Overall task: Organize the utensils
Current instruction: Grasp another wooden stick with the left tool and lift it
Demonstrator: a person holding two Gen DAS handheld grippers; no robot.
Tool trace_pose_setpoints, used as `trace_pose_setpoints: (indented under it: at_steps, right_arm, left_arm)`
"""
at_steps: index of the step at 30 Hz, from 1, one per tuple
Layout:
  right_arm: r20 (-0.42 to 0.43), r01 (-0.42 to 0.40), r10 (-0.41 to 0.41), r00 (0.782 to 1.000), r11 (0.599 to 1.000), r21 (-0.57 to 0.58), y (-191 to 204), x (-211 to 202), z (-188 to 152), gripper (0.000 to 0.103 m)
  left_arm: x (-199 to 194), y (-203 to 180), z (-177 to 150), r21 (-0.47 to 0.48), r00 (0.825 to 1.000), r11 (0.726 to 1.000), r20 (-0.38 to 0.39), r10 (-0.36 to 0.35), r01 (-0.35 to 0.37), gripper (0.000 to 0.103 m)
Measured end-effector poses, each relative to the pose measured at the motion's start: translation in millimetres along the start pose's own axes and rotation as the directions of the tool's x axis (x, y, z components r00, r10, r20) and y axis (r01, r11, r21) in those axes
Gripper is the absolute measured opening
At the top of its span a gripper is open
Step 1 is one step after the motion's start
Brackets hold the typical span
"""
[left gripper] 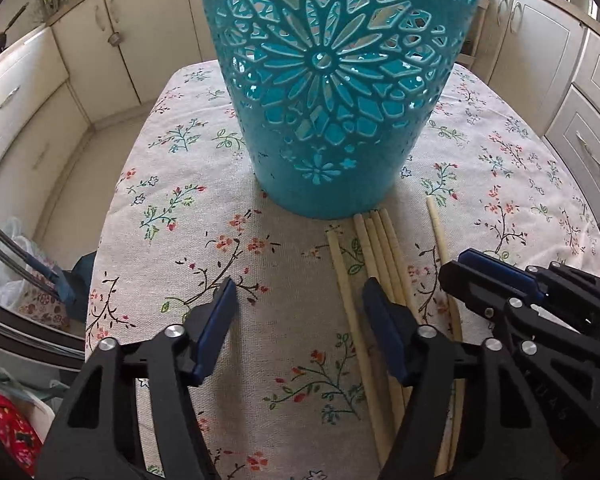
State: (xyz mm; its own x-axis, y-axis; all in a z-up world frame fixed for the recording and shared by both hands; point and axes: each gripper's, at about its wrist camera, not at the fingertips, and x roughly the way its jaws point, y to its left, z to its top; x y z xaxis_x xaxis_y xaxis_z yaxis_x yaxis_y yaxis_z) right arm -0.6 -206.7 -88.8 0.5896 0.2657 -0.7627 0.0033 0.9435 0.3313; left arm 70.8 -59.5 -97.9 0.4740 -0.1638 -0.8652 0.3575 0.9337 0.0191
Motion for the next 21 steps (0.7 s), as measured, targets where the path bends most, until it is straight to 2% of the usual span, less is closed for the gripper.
trace_pose_setpoints:
  at_steps: [1, 3, 5, 11, 14, 18, 21]
  right_arm:
    - [0.000, -0.003, 0.003, 1.000, 1.000, 0.003, 0, 0, 0, 0.017]
    - [0.000, -0.009, 0.009, 1.000, 1.000, 0.008, -1, 0, 1, 0.017]
    - [0.000, -0.014, 0.014, 1.000, 1.000, 0.009, -4, 0, 2, 0.017]
    - [0.001, -0.026, 0.026, 1.000, 1.000, 0.013, -8, 0, 2, 0.017]
    - [0.001, -0.030, 0.030, 1.000, 0.999, 0.016, -8, 0, 1, 0.017]
    - [0.001, -0.035, 0.035, 0.999, 0.999, 0.020, -8, -1, 1, 0.017]
    - [0.001, -0.039, 0.039, 0.999, 0.999, 0.022, -10, -1, 2, 0.017]
  left_arm:
    - [-1, -1, 0, 0.002, 1.000, 1.000, 0.003, -0.001, 0.001, 0.049]
    - [-4, -3, 0, 0.007, 1.000, 1.000, 0.002, -0.007, 0.007, 0.023]
    - [-5, -4, 0, 0.013, 0.999, 0.999, -0.011, -0.038, 0.038, 0.008]
    - [-13, 12, -2, -0.050, 0.985, 0.988, -0.079, -0.151, 0.148, 0.005]
    - [-30, 25, -5, -0.068, 0.977, 0.979, -0.075, -0.198, 0.193, 0.005]
    - [-70, 46, 3, -0.102, 0.956, 0.952, -0.020, -0.293, 0.290, 0.005]
    - [-110, 60, 23, -0.116, 0.938, 0.931, 0.072, -0.340, 0.346, 0.005]
